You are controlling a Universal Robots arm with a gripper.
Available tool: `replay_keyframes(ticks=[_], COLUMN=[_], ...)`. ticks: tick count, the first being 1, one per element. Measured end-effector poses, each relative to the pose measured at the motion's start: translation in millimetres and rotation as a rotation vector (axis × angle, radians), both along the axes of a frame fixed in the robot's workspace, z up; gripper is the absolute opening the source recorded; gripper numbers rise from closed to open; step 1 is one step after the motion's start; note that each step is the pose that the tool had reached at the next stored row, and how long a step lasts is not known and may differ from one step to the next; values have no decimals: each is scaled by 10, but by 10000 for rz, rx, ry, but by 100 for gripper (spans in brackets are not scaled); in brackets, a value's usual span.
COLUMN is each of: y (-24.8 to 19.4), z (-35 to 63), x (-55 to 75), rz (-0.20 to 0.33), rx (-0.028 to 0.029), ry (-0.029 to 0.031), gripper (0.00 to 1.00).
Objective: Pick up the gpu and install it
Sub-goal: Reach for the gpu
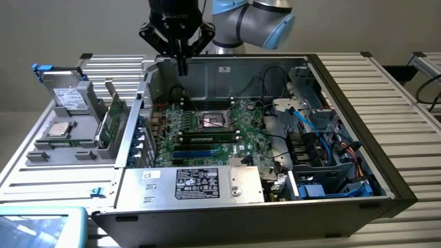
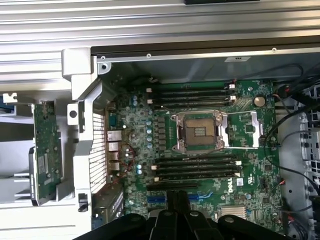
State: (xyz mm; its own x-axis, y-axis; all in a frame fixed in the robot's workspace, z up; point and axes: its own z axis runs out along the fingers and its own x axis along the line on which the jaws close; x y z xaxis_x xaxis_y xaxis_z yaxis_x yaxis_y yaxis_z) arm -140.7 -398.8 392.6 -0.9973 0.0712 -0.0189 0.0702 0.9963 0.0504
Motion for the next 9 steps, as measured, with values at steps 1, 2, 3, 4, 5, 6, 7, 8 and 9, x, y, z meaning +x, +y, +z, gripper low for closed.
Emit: replay_keyframes(ticks=[1, 2, 3, 4, 5, 6, 7, 8, 9], y=[0, 0, 0, 0, 0, 0, 0, 0, 0], z=[0, 0, 0, 0, 0, 0, 0, 0, 0], x=[-26, -53, -80, -108, -139, -172, -206, -243, -283], rz=[1, 0, 0, 0, 0, 1, 1, 0, -1], rx=[2, 7, 12, 20, 28, 38, 49, 60, 71], ry=[2, 3, 6, 8, 10, 12, 13, 15, 16], gripper=[12, 12, 12, 12, 12, 12, 12, 12, 12])
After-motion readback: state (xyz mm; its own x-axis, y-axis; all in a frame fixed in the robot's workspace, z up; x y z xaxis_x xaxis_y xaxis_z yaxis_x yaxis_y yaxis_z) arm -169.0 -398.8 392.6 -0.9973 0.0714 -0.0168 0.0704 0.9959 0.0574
